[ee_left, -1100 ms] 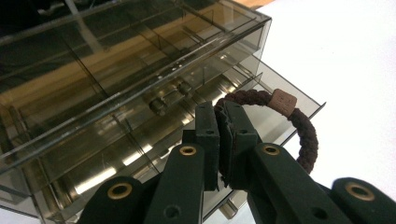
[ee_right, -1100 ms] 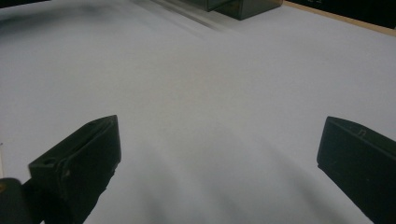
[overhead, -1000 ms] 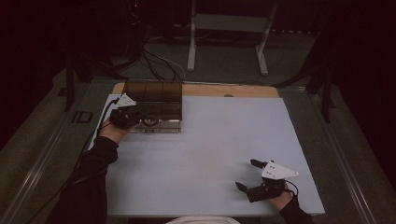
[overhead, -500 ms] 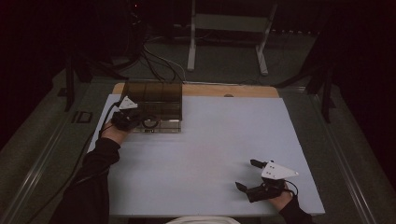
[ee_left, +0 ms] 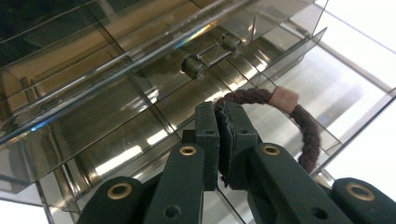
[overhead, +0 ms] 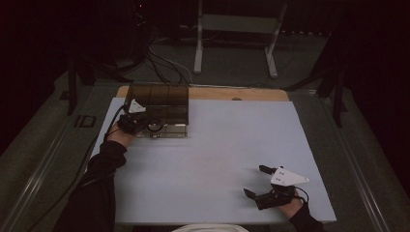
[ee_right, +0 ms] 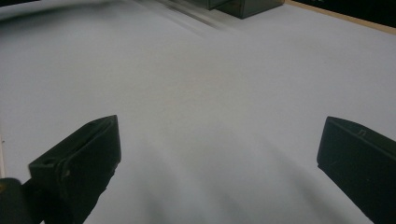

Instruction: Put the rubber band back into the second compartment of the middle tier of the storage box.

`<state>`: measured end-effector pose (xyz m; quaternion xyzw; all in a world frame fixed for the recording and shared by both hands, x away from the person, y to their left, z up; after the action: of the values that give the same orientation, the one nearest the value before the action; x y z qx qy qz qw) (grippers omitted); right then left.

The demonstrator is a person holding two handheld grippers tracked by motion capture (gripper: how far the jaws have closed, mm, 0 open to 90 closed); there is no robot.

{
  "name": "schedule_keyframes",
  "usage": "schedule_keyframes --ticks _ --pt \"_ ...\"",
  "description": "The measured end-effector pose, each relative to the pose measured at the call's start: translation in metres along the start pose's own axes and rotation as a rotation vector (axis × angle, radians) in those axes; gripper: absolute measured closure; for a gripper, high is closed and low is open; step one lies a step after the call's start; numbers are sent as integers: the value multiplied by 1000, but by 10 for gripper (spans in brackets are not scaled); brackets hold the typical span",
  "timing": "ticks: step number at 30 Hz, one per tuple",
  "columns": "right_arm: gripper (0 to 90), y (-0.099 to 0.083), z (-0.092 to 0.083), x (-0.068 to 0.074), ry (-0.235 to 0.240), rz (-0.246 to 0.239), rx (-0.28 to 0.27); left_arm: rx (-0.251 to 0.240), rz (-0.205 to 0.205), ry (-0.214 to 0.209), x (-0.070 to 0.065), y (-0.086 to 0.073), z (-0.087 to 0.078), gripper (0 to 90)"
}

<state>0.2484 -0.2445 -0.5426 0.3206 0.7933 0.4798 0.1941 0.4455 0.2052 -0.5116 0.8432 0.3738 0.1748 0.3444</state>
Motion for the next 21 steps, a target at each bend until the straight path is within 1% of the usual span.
schedule_keyframes --ticks 2,4,6,11,15,17,19,20,21 --pt "0 0 0 0 1 1 0 8 10 9 0 0 2 879" --pt "0 0 0 0 1 0 0 17 5 2 0 0 4 879" --pt "0 0 0 0 2 -2 1 30 20 8 -1 -1 6 878" --pt "0 0 0 0 2 0 3 34 6 -3 -1 -1 7 874" --pt "0 0 0 0 2 -3 3 42 15 -1 -2 -2 7 863" --pt "0 0 0 0 1 -1 4 43 -1 -6 -1 -2 7 859" --pt "0 0 0 0 1 0 4 48 -6 -14 -1 -1 8 800" --pt "0 0 0 0 1 -2 5 33 -13 -28 -2 -1 7 722" --pt "0 0 0 0 1 -3 5 23 -37 -36 -2 0 7 677"
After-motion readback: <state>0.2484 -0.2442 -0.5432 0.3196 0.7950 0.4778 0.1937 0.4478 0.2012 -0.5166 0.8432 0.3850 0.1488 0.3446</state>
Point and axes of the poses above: each handheld gripper's, and its own axes: z roughly forward along the jaws, y roughly out of its top, x roughly to its left, the point moved 3 cm from there along z, roughly forward along the jaws, and after that the axes turned 6 degrees about -y, right-handed, at the moved point
